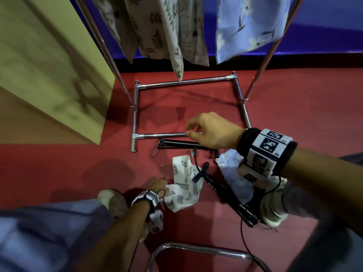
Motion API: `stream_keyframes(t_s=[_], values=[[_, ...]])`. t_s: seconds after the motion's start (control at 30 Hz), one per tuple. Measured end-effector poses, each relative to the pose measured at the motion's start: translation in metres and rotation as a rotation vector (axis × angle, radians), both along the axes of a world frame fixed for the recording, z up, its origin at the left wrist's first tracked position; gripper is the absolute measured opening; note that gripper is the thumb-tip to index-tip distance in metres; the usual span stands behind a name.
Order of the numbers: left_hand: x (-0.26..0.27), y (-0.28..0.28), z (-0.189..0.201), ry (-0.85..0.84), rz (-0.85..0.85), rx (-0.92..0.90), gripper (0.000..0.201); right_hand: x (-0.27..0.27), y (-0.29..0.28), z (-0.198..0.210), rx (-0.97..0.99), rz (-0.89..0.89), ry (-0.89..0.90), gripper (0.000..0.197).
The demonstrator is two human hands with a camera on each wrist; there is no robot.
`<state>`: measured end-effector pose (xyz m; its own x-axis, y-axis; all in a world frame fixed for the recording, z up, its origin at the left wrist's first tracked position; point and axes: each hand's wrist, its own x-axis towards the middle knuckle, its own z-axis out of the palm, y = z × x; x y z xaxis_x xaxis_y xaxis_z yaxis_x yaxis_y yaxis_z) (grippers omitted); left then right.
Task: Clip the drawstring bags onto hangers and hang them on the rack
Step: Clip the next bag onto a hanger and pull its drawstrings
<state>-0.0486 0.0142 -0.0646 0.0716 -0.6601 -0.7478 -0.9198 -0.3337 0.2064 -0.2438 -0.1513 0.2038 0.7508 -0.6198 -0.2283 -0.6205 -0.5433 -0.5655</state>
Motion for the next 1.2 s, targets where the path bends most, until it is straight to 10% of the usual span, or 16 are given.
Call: stream_keyframes(t_s=[0.3, 0.43, 0.6, 0.7, 1.03, 1.2], values=[[-0.026, -0.086, 0.176, 0.347, 0.31, -0.276, 0.033, 0.004, 0.022, 0.029, 0.085, 0.191, 0.306, 0.042], [-0.036, -0.09, 0.265, 0.364, 0.444, -0.531, 0.007, 0.004, 0.034, 0.05, 0.031, 0.1, 0.228, 0.061], [-0.032, -0.054, 0.341, 0.39, 0.473, -0.686, 0.046, -0.005, 0.046, 0.069, 0.023, 0.058, -0.103, 0.046], [-0.018, -0.036, 0.353, 0.33, 0.416, -0.648, 0.053, -0.009, 0.054, 0.076, 0.015, 0.084, -0.296, 0.018], [-0.024, -0.044, 0.366, 0.402, 0.007, -0.425, 0.048, -0.031, 0.025, 0.069, -0.226, -0.195, -0.339, 0.01], [-0.039, -0.039, 0.362, 0.238, 0.357, -0.481, 0.055, -0.027, 0.036, 0.065, -0.218, -0.33, -0.245, 0.025]])
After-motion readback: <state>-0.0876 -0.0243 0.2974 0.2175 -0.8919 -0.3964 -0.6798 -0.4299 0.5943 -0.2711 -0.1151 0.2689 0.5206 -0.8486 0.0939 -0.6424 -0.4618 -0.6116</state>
